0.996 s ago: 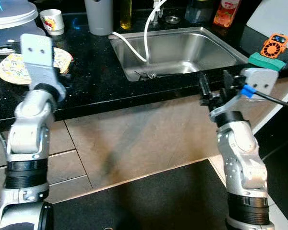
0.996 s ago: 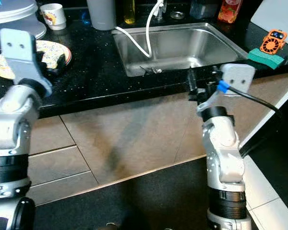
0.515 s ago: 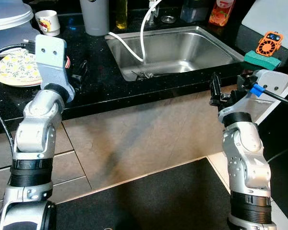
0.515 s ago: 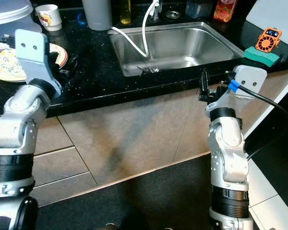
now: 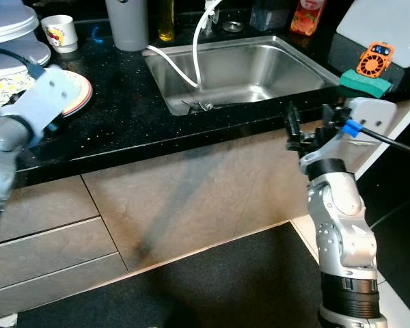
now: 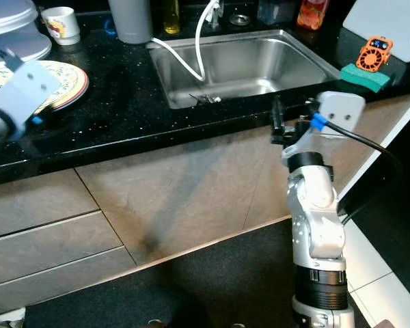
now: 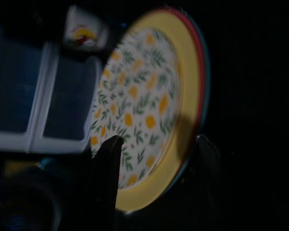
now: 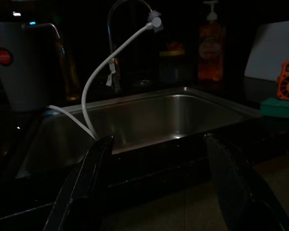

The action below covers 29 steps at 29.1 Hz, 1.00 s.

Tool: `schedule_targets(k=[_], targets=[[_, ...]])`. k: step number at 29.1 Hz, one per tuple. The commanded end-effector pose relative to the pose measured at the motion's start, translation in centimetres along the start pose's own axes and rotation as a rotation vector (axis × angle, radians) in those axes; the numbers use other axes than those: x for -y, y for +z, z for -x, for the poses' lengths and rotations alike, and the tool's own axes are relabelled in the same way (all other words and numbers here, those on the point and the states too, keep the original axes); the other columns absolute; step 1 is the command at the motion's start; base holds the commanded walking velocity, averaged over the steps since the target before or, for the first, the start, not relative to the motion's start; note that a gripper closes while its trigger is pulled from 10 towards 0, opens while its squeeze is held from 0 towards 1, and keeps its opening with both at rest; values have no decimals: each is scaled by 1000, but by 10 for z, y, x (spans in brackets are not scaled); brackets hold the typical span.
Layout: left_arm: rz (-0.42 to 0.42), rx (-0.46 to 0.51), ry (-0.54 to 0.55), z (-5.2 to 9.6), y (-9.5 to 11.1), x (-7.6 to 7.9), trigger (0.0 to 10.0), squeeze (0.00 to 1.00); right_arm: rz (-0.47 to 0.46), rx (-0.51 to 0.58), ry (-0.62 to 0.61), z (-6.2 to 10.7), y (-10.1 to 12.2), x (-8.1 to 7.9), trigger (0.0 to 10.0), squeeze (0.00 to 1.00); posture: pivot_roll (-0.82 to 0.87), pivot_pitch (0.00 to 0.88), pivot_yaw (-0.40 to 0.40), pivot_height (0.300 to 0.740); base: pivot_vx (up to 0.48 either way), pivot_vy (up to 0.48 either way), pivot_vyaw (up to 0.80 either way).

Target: Kitchen organization

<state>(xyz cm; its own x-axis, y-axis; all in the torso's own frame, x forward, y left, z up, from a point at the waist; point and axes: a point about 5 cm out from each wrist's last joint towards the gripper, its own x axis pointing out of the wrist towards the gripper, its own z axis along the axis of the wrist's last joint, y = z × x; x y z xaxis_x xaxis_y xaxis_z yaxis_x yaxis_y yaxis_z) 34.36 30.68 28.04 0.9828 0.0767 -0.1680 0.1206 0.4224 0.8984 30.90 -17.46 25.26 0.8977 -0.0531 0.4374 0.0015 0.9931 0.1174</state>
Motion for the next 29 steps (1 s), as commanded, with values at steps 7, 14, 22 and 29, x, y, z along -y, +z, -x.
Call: schedule_targets(k=[7, 14, 22, 29], targets=[[-201, -8, -131, -9, -6, 20, 10000, 329, -26, 6, 22, 1, 1, -7, 10000, 0, 141, 128, 30, 740, 0, 0, 0], [-283, -2, -149, -20, 1, 29, 10000, 0, -35, 4, 37, 0, 2, -9, 10000, 0, 140, 139, 32, 740, 0, 0, 0], [-289, -21, -141, -38, 3, 44, 10000, 0, -83, -61, 465, 8, -8, -66, 10000, 0, 134, 138, 32, 740, 0, 0, 0], [-295, -49, -150, -45, 1, 57, 0, 0, -65, -71, 649, 13, -8, -84, 10000, 0, 129, 130, 28, 740, 0, 0, 0]])
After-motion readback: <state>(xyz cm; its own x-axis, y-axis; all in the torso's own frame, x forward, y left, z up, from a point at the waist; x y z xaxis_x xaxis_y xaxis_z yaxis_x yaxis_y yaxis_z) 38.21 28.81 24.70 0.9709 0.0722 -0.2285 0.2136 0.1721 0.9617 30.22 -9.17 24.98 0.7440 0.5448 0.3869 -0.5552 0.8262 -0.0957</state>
